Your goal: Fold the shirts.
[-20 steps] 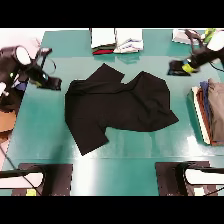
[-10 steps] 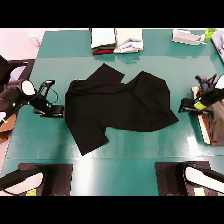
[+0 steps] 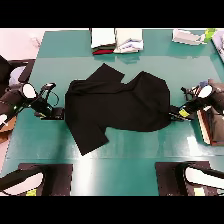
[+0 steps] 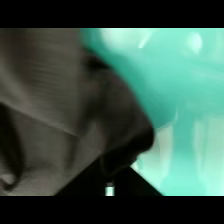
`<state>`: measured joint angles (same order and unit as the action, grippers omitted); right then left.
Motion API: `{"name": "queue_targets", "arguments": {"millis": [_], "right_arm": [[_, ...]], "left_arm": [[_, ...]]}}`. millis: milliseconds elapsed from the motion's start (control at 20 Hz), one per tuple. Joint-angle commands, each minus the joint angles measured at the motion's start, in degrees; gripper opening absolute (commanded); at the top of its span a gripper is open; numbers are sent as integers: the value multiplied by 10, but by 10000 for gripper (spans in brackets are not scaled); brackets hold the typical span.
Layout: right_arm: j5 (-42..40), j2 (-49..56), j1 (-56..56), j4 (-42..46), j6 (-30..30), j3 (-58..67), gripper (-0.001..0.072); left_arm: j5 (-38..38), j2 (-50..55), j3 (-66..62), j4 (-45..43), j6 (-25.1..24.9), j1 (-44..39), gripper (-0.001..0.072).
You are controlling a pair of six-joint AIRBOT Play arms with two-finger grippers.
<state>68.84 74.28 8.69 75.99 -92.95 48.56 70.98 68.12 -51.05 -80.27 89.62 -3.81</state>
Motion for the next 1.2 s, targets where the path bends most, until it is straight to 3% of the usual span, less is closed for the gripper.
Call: {"name": "queue_targets", "arguments": {"millis": [0,450,700,750,800,850,1150], "right_arm": [[-31,-14,-30,34,-5,-3,17],[-31,-40,-31,31,-6,-3,17],[-14,-40,-31,31,-6,-2,17],[-13,-40,-31,31,-6,-2,17],[-11,-40,-31,31,-6,4,17],[-6,-41,-31,31,-6,16,17],[12,-137,-31,32,-6,171,17]], "left_arm": [[6,1,1,23,-1,0,470],[-123,7,67,100,-23,-8,472],[-135,45,66,100,-26,-61,466],[-126,44,61,100,-26,-61,321],[-114,42,52,95,-27,-61,130],[-103,38,40,86,-28,-61,21],[-79,-102,-146,-9,-25,-61,22]]}}
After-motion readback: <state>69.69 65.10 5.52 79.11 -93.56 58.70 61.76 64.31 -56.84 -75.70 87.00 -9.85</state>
